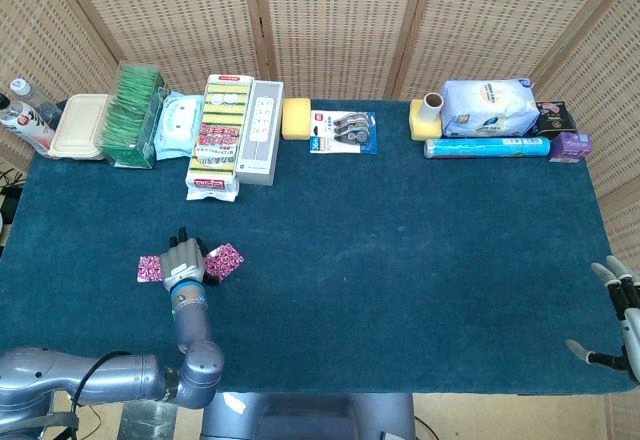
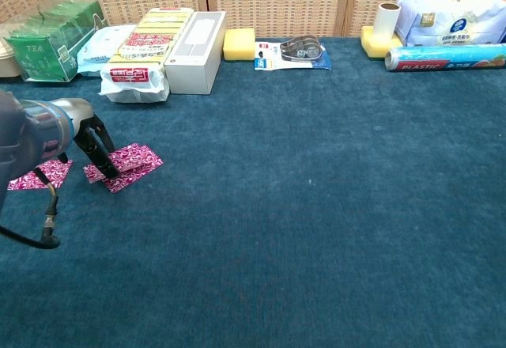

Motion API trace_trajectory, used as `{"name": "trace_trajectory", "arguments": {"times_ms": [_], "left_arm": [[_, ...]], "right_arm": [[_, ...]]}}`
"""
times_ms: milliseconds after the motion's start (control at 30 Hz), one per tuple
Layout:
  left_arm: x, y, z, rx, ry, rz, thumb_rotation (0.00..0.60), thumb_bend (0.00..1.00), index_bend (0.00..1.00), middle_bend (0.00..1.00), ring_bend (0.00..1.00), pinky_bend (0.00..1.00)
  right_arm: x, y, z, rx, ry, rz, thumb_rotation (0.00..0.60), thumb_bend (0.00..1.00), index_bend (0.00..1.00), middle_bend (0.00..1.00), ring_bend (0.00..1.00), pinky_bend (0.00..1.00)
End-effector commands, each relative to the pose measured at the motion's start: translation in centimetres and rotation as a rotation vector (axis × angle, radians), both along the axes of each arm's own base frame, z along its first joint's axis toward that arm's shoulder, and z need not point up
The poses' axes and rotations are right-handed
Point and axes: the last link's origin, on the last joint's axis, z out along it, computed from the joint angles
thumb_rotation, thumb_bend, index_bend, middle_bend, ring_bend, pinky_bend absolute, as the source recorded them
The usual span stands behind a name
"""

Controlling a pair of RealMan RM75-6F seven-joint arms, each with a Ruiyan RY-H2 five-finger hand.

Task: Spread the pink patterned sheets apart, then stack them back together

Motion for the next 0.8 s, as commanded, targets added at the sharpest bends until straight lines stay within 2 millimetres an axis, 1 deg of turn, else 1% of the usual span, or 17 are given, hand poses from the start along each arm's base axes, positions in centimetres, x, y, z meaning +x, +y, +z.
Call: {"name": "trace_trajectory", "arguments": {"times_ms": [33, 267, 633, 733, 800], "left_arm": [[0.4, 0.1, 0.0, 0.008, 0.004, -0.012, 0.600, 0.22, 0.52, 0.00, 0.00, 0.25], [0.7, 0.3, 0.0, 0.009, 0.012, -0.020, 0.600, 0.22, 0.51, 0.00, 0.00, 0.25], [1.1, 0.7, -1.1, 0.002, 0.003, -0.025, 0.600, 0.22, 0.52, 0.00, 0.00, 0.25], [1.2, 0.7, -1.2, 0.003, -0.002, -0.031, 0.600, 0.22, 0.52, 0.00, 0.00, 0.25], [1.2, 0.7, -1.2, 0.002, -0.003, -0.033, 0.600, 0.19, 0.51, 0.00, 0.00, 0.25]], "right_arm": [[0.0, 0.0, 0.0, 0.001, -0.001, -0.001, 0.600, 0.00, 0.07, 0.00, 0.00, 0.00], [0.0, -0.1, -0.1, 0.004, -0.002, 0.000, 0.600, 0.00, 0.07, 0.00, 0.00, 0.00], [0.0, -0.1, 0.1, -0.002, -0.005, -0.003, 0.600, 0.00, 0.07, 0.00, 0.00, 0.00], [-0.1, -0.1, 0.2, -0.004, -0.007, -0.005, 0.600, 0.00, 0.07, 0.00, 0.00, 0.00], [-0.1, -0.1, 0.2, -0.005, -0.008, -0.005, 0.600, 0.00, 0.07, 0.00, 0.00, 0.00]]}}
